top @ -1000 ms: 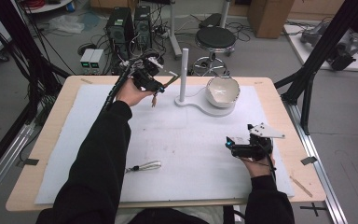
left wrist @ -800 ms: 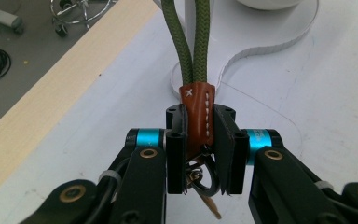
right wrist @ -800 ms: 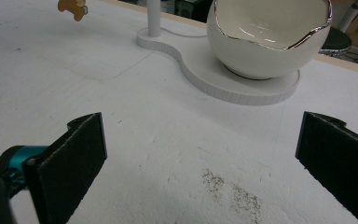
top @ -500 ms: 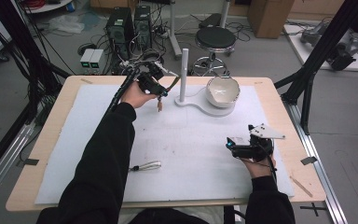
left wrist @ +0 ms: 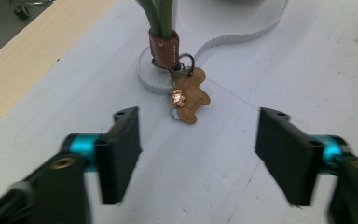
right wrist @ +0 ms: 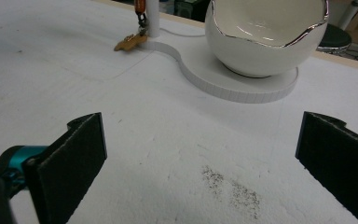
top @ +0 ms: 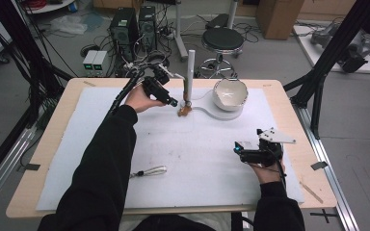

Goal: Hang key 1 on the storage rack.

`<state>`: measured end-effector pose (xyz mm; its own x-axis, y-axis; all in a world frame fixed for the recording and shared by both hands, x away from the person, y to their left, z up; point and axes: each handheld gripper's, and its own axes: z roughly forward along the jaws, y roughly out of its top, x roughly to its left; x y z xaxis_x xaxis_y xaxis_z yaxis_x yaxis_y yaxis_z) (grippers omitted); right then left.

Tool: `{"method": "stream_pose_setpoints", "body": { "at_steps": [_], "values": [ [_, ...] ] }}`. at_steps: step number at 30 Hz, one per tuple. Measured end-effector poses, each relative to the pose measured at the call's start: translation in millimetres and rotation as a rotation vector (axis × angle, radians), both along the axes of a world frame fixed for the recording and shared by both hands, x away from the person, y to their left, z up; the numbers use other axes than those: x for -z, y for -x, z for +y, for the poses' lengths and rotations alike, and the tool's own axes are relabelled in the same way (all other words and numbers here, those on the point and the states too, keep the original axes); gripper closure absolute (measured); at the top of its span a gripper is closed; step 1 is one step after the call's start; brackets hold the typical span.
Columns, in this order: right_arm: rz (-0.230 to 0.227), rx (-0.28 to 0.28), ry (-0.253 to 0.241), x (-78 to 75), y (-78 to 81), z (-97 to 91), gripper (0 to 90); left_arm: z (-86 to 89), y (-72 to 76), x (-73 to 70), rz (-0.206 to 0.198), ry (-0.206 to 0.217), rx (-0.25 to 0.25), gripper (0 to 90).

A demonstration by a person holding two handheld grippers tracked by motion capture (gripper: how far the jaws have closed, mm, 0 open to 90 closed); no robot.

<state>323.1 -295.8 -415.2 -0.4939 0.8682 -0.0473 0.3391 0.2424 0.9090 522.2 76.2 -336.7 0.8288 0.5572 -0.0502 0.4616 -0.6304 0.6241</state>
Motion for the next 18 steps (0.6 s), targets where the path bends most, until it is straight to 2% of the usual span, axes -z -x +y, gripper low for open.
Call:
{"method": "stream_pose_setpoints", "body": {
  "at_steps": [1, 2, 5, 8, 11, 18],
  "values": [
    [-0.004, 0.000, 0.001, 0.0, -0.2, -0.6, 0.8, -0.7, 0.7, 0.0, -0.006, -0.016, -0.014, 27.8],
    [-0.003, 0.001, -0.003, -0.1, -0.2, -0.8, 0.8, -1.1, 1.4, -0.1, -0.008, -0.012, -0.029, 25.2],
    [-0.003, -0.001, -0.002, -0.2, 0.1, -1.2, 0.8, 0.7, 1.6, -2.3, -0.008, -0.008, -0.034, 13.3],
    [-0.001, 0.001, -0.005, -0.3, 0.6, -0.9, 0.8, 2.3, 3.6, -5.3, -0.017, -0.014, -0.038, 6.7],
    [-0.002, -0.001, -0.005, -0.1, -0.1, -1.2, 0.8, 3.7, 6.7, -9.0, -0.033, -0.016, -0.044, 5.8],
    [-0.001, -0.006, -0.001, 0.3, -0.4, -0.8, 0.8, 8.0, 11.4, -12.9, -0.033, -0.035, -0.040, 5.7]
  ]
}}
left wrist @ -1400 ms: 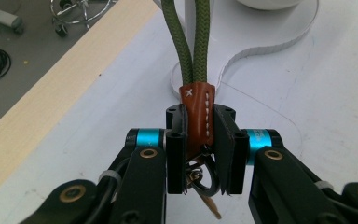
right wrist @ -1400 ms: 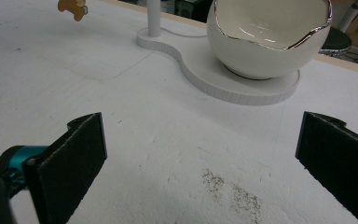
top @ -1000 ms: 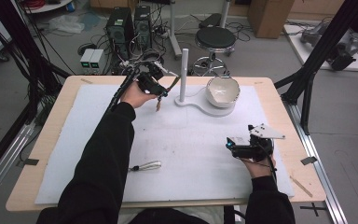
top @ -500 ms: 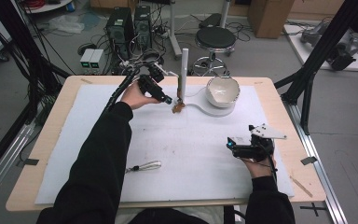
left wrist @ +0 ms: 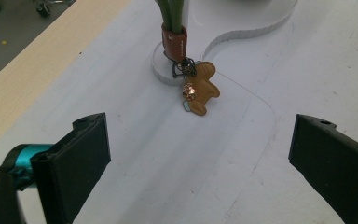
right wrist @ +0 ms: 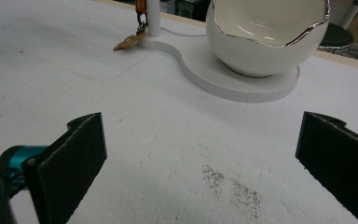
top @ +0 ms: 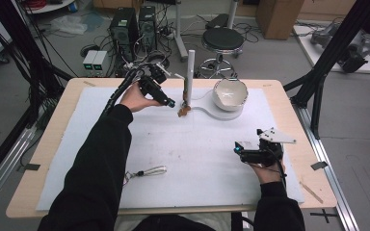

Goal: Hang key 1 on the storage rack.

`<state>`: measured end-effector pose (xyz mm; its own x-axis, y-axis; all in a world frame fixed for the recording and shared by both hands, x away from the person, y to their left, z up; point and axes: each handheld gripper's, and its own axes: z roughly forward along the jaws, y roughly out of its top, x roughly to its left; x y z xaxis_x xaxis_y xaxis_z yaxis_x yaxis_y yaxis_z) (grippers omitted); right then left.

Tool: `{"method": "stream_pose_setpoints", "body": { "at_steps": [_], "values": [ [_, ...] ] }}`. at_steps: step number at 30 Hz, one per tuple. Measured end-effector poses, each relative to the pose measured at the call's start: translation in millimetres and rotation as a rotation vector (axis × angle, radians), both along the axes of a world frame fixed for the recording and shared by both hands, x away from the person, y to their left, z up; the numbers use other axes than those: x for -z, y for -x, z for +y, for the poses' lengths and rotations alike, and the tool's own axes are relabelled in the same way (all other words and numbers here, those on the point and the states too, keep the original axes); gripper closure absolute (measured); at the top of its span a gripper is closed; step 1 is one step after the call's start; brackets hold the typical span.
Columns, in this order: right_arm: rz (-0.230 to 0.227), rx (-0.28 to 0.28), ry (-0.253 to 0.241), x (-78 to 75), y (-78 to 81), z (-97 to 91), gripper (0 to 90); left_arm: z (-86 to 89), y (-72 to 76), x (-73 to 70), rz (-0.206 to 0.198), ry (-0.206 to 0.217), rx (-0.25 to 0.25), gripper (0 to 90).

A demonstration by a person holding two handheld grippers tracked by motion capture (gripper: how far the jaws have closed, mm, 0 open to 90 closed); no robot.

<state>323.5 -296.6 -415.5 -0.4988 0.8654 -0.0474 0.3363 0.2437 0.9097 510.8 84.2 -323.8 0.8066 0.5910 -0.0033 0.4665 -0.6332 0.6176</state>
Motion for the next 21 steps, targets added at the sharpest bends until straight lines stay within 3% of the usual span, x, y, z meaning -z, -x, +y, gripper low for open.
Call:
{"method": "stream_pose_setpoints", "body": {
  "at_steps": [6, 13, 21],
  "values": [
    [0.001, 0.002, -0.003, -0.1, -0.1, -0.4, 0.8, 7.3, 9.5, -0.4, -0.025, 0.019, 0.005, 5.7],
    [0.006, 0.001, -0.004, 0.1, 0.1, 0.6, 0.8, 19.2, 18.9, 1.9, -0.027, 0.035, 0.001, 5.7],
    [0.002, -0.001, 0.005, 0.4, -0.2, 0.7, 0.8, 39.3, 33.6, 13.8, -0.022, 0.044, -0.020, 5.7]
  ]
}}
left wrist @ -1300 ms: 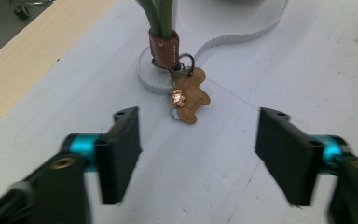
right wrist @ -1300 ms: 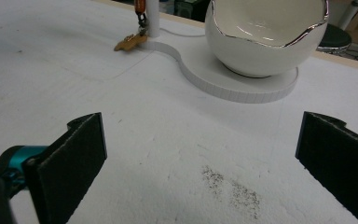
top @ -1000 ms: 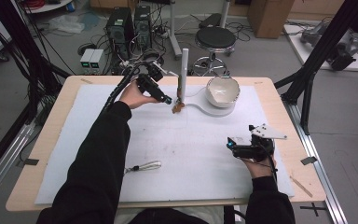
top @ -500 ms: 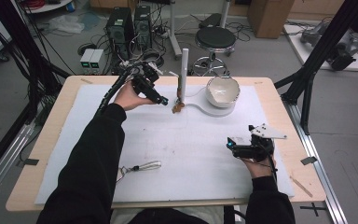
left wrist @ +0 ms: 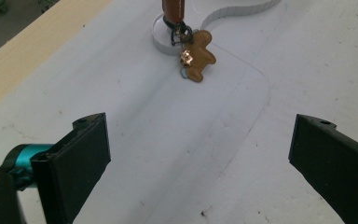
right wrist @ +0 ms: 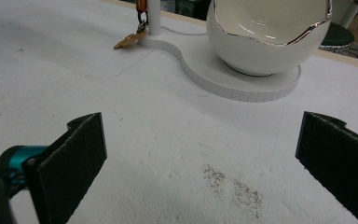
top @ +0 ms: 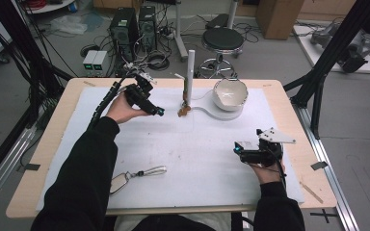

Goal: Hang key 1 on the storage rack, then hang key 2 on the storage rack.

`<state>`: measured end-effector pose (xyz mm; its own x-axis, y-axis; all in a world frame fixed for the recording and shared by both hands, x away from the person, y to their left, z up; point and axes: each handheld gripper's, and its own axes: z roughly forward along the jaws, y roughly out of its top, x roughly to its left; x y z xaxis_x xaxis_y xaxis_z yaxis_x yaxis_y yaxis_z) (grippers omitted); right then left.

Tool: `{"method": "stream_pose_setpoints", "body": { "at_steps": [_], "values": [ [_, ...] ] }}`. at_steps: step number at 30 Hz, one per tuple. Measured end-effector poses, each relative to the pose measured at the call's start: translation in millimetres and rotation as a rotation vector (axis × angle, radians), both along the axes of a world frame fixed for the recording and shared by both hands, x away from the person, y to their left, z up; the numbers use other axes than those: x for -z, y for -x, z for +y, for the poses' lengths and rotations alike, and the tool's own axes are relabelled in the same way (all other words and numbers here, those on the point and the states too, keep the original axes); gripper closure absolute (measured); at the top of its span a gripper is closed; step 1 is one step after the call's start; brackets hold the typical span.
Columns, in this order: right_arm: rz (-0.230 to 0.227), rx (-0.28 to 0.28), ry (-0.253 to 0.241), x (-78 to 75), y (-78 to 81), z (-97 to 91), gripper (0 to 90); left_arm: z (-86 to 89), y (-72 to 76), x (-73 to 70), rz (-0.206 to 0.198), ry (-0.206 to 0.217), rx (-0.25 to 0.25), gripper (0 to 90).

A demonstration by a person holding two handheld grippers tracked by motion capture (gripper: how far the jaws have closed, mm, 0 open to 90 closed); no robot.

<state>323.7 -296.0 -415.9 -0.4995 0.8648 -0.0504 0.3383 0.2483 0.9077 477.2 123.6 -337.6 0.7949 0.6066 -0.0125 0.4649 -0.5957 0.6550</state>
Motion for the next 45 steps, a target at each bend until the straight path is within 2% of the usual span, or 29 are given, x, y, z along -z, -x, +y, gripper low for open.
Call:
{"method": "stream_pose_setpoints", "body": {
  "at_steps": [9, 14, 19, 25, 26, 33, 36, 45],
  "values": [
    [0.006, 0.002, 0.003, 0.1, 0.5, 0.9, 0.8, 21.8, 14.2, 8.4, 0.008, 0.008, -0.024, 5.7],
    [0.001, -0.001, 0.005, 0.3, 0.3, 1.2, 0.8, 27.7, 22.5, 8.5, 0.005, 0.004, -0.022, 5.7],
    [0.007, 0.002, -0.001, 0.1, 0.5, 0.9, 0.8, 30.7, 33.0, 6.6, 0.005, 0.019, -0.020, 5.7],
    [0.004, 0.002, 0.006, 0.3, 0.5, 1.3, 0.8, 28.3, 45.3, 7.9, 0.022, -0.007, 0.007, 5.7],
    [0.004, 0.003, 0.005, 0.2, 0.6, 1.2, 0.8, 28.2, 48.9, 10.3, 0.032, -0.016, 0.023, 5.7],
    [0.001, 0.002, 0.006, 0.1, 0.9, 1.4, 0.8, 30.0, 57.6, 20.2, 0.059, -0.045, 0.035, 5.7],
    [0.003, 0.002, 0.008, 0.2, 0.7, 1.5, 0.8, 30.8, 64.7, 23.8, 0.071, -0.072, 0.044, 5.7],
    [0.002, 0.004, 0.011, 0.0, 1.5, 1.7, 0.8, 37.2, 78.6, 28.0, 0.056, -0.061, 0.021, 5.7]
  ]
}}
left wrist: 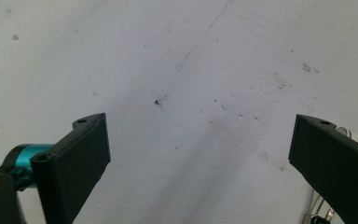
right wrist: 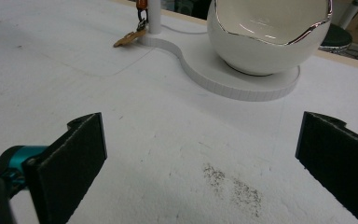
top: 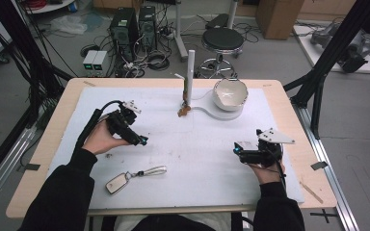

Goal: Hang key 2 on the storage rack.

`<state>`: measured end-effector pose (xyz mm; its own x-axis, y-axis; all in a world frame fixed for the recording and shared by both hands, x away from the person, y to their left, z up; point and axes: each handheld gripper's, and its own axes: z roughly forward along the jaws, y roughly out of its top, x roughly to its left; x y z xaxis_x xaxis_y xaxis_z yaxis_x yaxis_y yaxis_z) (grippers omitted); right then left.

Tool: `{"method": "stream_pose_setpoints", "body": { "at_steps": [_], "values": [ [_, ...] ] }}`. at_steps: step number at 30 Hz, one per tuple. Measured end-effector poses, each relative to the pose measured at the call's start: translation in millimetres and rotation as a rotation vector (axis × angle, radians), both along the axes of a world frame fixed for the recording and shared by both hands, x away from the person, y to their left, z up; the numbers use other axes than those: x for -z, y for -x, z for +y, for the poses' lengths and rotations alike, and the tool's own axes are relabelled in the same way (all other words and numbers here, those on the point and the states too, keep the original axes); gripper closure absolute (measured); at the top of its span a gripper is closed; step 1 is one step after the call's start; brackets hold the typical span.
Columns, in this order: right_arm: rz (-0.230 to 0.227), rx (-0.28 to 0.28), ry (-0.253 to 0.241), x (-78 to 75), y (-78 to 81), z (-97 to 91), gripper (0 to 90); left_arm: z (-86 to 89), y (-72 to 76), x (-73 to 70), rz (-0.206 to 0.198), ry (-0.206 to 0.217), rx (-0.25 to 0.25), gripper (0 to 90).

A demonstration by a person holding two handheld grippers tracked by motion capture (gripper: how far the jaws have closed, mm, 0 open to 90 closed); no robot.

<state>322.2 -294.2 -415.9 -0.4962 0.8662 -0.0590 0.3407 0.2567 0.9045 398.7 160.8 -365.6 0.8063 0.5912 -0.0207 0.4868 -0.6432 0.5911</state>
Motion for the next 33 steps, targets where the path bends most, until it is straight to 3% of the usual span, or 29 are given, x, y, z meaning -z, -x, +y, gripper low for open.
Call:
{"method": "stream_pose_setpoints", "body": {
  "at_steps": [8, 9, 21, 24, 27, 30, 33],
  "values": [
    [-0.001, 0.003, 0.004, -0.2, 0.8, 0.1, 0.8, 8.0, 23.7, 6.4, -0.013, 0.035, -0.024, 5.7],
    [-0.001, 0.003, 0.002, -0.2, 1.0, 0.4, 0.8, 9.1, 32.1, 8.5, -0.018, 0.032, -0.011, 5.7],
    [0.006, 0.002, 0.009, 0.6, 0.3, 1.8, 0.8, 9.1, 67.3, 19.1, -0.016, 0.071, 0.016, 5.8],
    [0.004, 0.001, 0.012, 0.6, 0.1, 2.1, 0.8, 5.0, 72.6, 24.3, -0.017, 0.065, 0.033, 5.8],
    [0.003, 0.001, 0.012, 0.7, 0.2, 2.0, 0.8, -2.8, 75.5, 30.3, -0.001, 0.032, 0.063, 5.8],
    [0.004, 0.002, 0.012, 0.6, 0.3, 1.8, 0.8, -13.1, 78.3, 35.7, 0.040, 0.013, 0.111, 8.2],
    [0.005, 0.002, 0.011, 0.7, 0.2, 1.9, 0.8, -21.0, 79.2, 39.7, 0.050, 0.000, 0.138, 9.7]
  ]
}}
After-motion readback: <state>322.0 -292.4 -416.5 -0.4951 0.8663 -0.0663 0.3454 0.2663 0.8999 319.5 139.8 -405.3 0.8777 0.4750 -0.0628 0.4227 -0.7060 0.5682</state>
